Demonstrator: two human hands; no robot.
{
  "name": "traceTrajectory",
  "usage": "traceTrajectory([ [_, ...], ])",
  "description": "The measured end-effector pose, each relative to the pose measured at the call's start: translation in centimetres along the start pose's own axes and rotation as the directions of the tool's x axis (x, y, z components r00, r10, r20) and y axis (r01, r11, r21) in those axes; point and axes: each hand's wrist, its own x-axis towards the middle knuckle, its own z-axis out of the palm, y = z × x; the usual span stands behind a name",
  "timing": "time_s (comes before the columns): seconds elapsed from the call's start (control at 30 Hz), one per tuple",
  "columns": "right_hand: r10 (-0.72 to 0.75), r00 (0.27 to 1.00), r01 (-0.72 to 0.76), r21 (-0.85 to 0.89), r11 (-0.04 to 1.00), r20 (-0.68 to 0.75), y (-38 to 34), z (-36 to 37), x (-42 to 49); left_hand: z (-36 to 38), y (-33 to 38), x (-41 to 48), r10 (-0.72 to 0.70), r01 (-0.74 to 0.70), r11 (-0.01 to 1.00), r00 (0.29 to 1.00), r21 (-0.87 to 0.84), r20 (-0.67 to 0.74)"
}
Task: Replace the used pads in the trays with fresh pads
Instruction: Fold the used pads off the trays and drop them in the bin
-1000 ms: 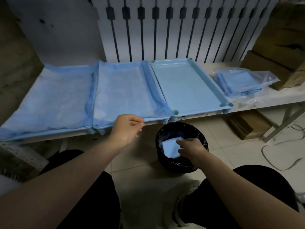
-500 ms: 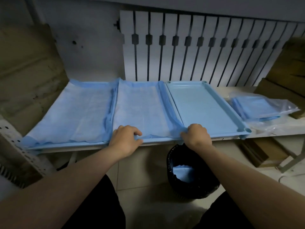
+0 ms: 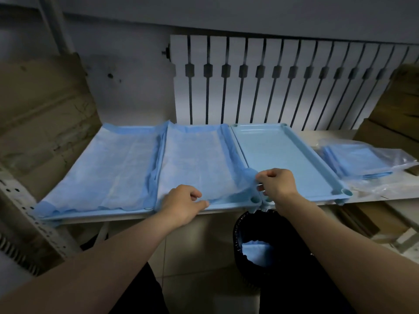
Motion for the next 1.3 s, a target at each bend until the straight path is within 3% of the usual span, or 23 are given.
traceTrajectory([
  [0.17,0.011,0.983,-0.072,0.326,0.942,0.184,-2.4,-0.3,-1.6,1.1,3.5,-0.6,0.138,-0.142,0.989,0.987,-0.045,-0.078],
  [0.3,0.009,0.961,-0.116,0.375,0.920,0.275,-3.7,-0.1,-2.0,1.3,5.9,-1.1,0.209,-0.228,0.962,0.969,-0.153,-0.132],
  [0.4,0.010,0.957,-0.123,0.375,0.919,0.289,-4.1,0.2,-2.1,1.3,7.0,-0.9,0.129,-0.172,0.924,0.981,-0.341,-0.145],
  [0.5,0.002,0.954,-0.115,0.361,0.926,0.299,-4.0,0.6,-2.2,1.1,7.3,-0.6,-0.002,-0.055,0.809,0.995,-0.585,-0.096],
  [0.8,-0.017,0.937,-0.103,0.322,0.941,0.348,-3.4,1.3,-2.7,0.7,7.5,-0.9,-0.066,0.045,0.695,0.998,-0.718,0.000],
  [0.9,-0.019,0.930,-0.103,0.310,0.945,0.366,-3.5,1.5,-2.8,0.7,7.5,-0.5,-0.146,0.107,0.658,0.989,-0.745,0.013],
  [1.13,0.081,0.974,-0.130,0.227,0.965,0.214,-2.6,-0.3,-1.4,-1.5,5.3,1.3,-0.316,0.114,0.494,0.947,-0.862,-0.056],
  [1.23,0.158,0.979,-0.170,0.089,0.981,0.133,-1.1,-1.3,-0.8,-3.5,4.2,1.8,-0.378,0.075,0.454,0.919,-0.888,-0.116],
  [1.3,0.131,0.989,-0.130,-0.026,0.991,0.068,0.0,-1.1,-0.5,-4.4,3.5,1.9,-0.393,0.064,0.450,0.910,-0.891,-0.133],
])
